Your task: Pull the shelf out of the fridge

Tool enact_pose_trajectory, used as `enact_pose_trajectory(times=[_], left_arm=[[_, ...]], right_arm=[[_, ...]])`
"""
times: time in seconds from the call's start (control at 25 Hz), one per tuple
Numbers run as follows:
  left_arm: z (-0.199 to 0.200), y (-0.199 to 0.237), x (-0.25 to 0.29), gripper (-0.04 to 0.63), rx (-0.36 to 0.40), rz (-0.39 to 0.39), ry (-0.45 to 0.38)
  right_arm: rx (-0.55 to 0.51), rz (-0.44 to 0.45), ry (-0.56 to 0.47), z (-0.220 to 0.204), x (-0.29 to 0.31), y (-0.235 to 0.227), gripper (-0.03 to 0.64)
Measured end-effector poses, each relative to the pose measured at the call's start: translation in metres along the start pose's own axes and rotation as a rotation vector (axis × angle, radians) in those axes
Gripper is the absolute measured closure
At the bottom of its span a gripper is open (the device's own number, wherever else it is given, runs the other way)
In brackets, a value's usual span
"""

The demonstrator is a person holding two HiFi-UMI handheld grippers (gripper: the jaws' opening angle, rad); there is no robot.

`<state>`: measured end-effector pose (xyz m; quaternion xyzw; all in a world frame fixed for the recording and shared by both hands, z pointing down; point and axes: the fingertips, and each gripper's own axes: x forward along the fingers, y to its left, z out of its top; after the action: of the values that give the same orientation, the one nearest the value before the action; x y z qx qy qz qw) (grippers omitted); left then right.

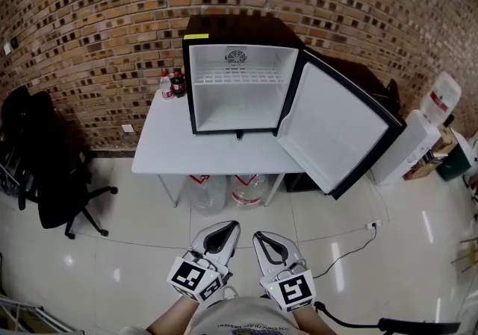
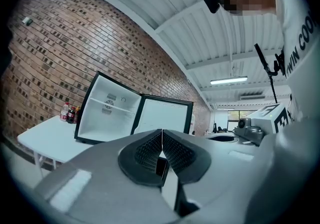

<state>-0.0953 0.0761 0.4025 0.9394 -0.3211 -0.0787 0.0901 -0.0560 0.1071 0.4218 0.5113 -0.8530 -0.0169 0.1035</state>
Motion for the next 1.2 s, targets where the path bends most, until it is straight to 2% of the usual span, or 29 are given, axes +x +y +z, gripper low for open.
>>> enact_pose_trajectory(times=[0.44, 0.72, 1.0, 1.2], left_arm=[[0.003, 0.020, 0.015, 0.594, 0.021, -0.002, 0.009], [0.005, 0.041, 0.033, 0.594, 0.033, 0.015, 0.000], [0.011, 0.077, 0.067, 0.594, -0.010, 0.052, -0.018], [0.012, 0.108, 0.111, 0.595, -0.047, 0.071, -0.039]], right_arm=[[0.010, -0.041, -0.050, 0.005, 0.030, -0.021, 0.601], [0.014, -0.027, -0.093, 0.011, 0.056, -0.038, 0.601], [0.005, -0.009, -0.120, 0.016, 0.093, -0.064, 0.601], [0.000, 0.001, -0.130, 0.020, 0.126, -0.101, 0.601]])
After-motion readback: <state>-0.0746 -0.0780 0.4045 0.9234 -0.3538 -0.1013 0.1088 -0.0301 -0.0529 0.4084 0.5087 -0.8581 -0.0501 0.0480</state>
